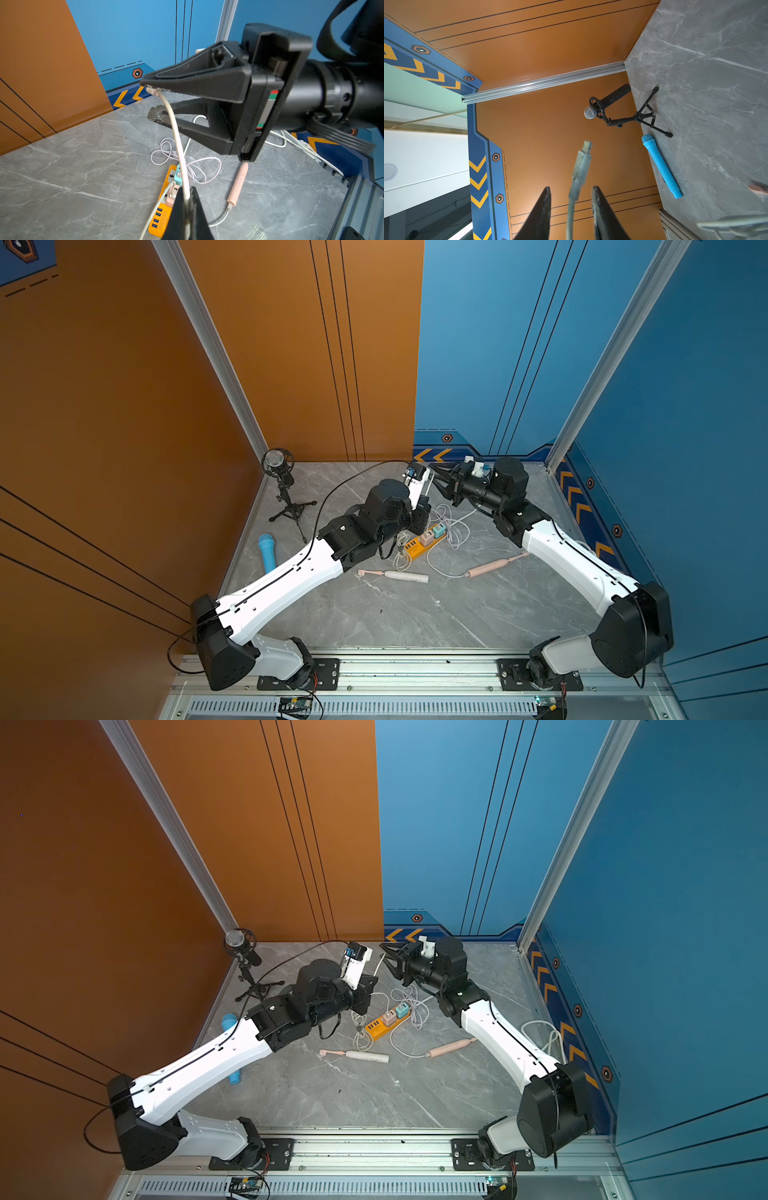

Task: Charge the electric toothbrush
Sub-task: Pick up the charging cable from the center of the board.

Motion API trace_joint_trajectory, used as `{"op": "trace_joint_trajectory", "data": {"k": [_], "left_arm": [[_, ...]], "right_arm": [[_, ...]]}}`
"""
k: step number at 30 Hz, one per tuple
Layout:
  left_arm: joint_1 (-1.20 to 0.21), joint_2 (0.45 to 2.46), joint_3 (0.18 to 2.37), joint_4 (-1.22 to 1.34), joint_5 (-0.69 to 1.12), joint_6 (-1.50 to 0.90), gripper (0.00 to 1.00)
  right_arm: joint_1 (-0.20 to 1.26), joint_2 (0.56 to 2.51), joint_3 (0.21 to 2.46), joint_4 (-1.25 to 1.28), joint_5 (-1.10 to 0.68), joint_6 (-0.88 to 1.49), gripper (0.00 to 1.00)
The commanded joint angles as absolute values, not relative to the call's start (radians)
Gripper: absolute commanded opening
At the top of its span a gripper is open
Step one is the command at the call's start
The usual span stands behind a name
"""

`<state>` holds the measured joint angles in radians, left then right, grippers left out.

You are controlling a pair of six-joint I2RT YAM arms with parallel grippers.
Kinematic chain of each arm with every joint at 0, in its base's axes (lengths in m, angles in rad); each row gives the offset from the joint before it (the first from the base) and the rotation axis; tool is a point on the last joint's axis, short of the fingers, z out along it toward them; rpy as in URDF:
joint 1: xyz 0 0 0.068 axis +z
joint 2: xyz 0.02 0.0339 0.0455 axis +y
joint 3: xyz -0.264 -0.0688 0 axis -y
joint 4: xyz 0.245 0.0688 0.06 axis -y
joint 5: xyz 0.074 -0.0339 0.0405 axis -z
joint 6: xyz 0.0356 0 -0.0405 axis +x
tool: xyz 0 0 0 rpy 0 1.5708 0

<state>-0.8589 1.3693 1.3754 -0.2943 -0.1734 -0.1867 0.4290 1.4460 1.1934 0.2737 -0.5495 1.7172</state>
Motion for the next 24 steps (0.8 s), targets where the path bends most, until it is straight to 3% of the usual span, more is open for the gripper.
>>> {"op": "trace_joint_trajectory", "data": {"k": [1, 4, 14, 16, 21, 24], "left_arm": [[-0.871, 1.361, 1.366, -0.265, -0.197, -0.176, 0.00], [-0.871, 1.363, 1.364, -0.265, -0.193, -0.176, 0.00], [-0.872, 1.355, 1.352, -0.264, -0.200, -0.178, 0.00], [-0.873, 1.353, 1.347, -0.265, -0.209, -0.182, 0.00], [-0.873, 1.349, 1.350, -0.267, -0.198, -0.203, 0.00], [-0.873, 1.322, 1.343, -0.288, -0.186, -0.283, 0.26]], "right_arm": [[0.428, 1.443, 1.175, 0.358, -0.508, 1.774, 0.25], [0.436, 1.460, 1.176, 0.409, -0.507, 1.808, 0.24], [0.420, 1.428, 1.184, 0.340, -0.483, 1.727, 0.08], [0.411, 1.424, 1.182, 0.341, -0.486, 1.714, 0.00], [0.377, 1.397, 1.230, 0.263, -0.489, 1.558, 0.00], [0.318, 1.377, 1.342, 0.087, -0.517, 1.339, 0.00]]}}
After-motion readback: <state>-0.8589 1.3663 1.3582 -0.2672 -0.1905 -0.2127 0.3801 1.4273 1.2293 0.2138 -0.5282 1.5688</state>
